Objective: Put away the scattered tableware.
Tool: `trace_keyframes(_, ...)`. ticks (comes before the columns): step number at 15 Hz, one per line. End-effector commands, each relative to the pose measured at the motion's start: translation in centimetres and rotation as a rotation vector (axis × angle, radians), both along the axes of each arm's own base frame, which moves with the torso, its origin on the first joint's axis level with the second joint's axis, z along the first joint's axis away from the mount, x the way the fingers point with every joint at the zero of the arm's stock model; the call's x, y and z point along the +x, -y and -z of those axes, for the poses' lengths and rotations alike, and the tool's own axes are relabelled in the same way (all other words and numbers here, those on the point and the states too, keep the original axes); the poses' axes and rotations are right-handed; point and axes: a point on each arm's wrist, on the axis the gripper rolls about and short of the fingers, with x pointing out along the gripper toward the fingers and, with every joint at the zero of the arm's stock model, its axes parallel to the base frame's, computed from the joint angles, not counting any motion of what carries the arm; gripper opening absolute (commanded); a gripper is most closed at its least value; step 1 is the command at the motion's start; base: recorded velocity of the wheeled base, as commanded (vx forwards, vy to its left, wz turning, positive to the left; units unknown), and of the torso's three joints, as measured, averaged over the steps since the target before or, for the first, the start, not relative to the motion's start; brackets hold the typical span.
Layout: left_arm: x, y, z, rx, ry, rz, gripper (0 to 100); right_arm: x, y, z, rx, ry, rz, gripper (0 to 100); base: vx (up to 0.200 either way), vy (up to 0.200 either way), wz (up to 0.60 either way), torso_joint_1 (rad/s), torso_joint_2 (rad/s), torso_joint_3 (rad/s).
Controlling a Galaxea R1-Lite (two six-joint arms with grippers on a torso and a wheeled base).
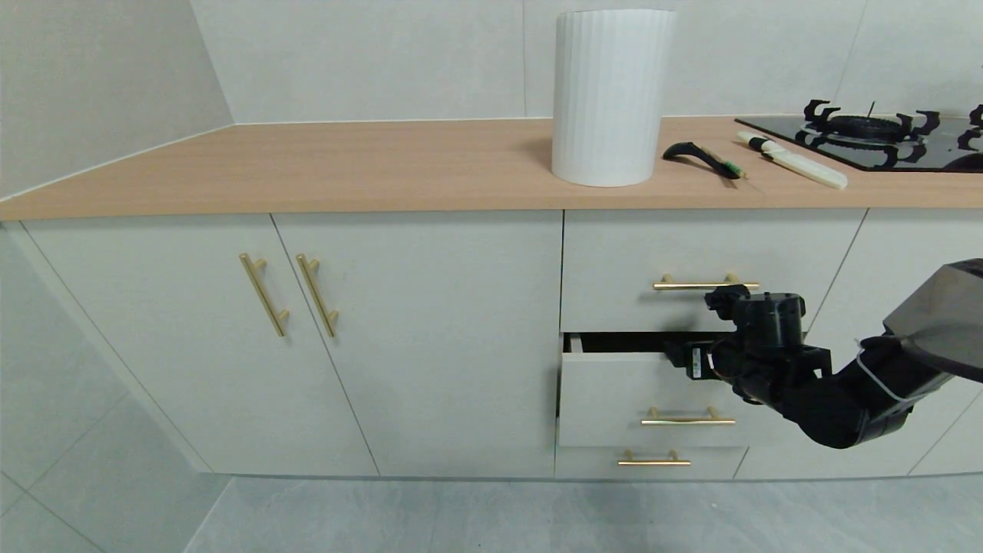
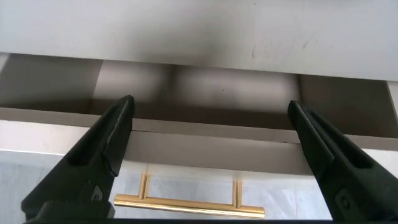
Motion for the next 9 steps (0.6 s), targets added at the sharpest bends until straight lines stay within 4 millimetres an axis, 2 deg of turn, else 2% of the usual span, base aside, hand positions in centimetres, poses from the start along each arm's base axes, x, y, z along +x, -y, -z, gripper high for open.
trace_keyframes(1,0.0,0.0,0.0,-0.001,-0.001,-0.001,100,-0.2,0.0,-0.2,-0.004,-0.007,-0.001,100,0.000,0.000,0.00,0.000,0.00,0.000)
trace_keyframes(9,0.0,0.0,0.0,-0.001,-0.001,-0.001,100,-2.0,0.4,-2.1,-0.024,-0.099,-0.014,100,0.000,0.000,0.00,0.000,0.00,0.000)
